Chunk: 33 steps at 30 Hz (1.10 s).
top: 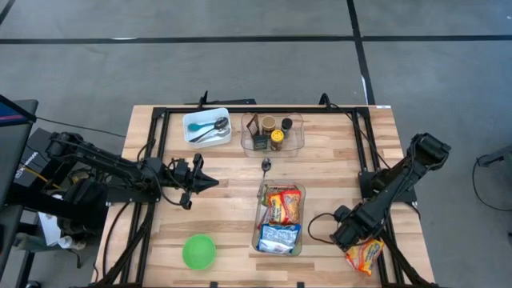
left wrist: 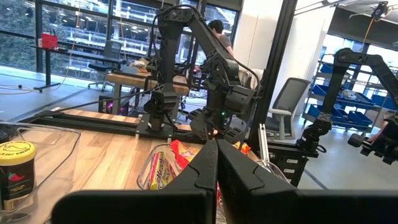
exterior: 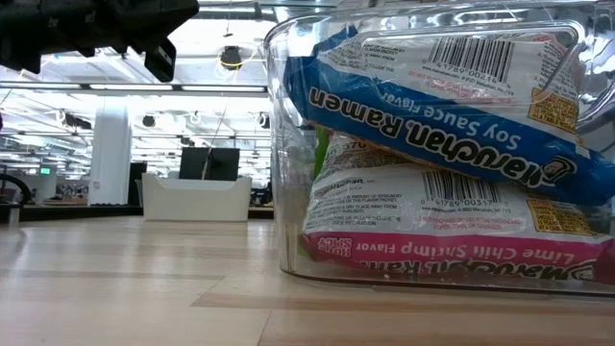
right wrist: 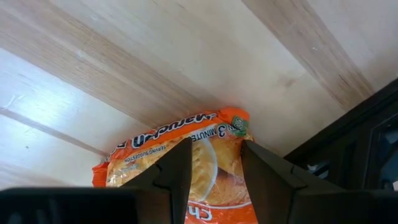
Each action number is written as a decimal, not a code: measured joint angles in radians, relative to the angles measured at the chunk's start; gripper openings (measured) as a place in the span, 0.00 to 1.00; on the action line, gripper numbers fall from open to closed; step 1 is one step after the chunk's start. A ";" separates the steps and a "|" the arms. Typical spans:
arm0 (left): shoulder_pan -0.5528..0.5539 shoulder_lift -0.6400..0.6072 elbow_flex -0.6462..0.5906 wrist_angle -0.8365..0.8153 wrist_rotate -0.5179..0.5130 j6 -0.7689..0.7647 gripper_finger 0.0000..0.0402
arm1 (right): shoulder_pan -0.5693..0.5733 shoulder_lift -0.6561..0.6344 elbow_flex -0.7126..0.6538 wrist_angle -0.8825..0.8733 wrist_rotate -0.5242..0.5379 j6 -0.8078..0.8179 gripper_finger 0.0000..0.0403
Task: Pick & Place Food Item
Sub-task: Put the orange noodle pack into the bottom transparent bin
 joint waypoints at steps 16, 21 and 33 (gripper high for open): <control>0.000 0.000 0.000 0.000 0.000 0.000 0.00 | 0.038 0.000 0.000 0.003 0.002 0.019 0.25; 0.000 0.000 0.000 0.000 0.000 0.000 0.00 | 0.038 0.000 0.000 0.005 0.002 0.019 0.16; 0.000 0.000 0.000 0.000 0.000 0.000 0.00 | 0.038 0.000 0.000 0.004 0.001 0.015 0.01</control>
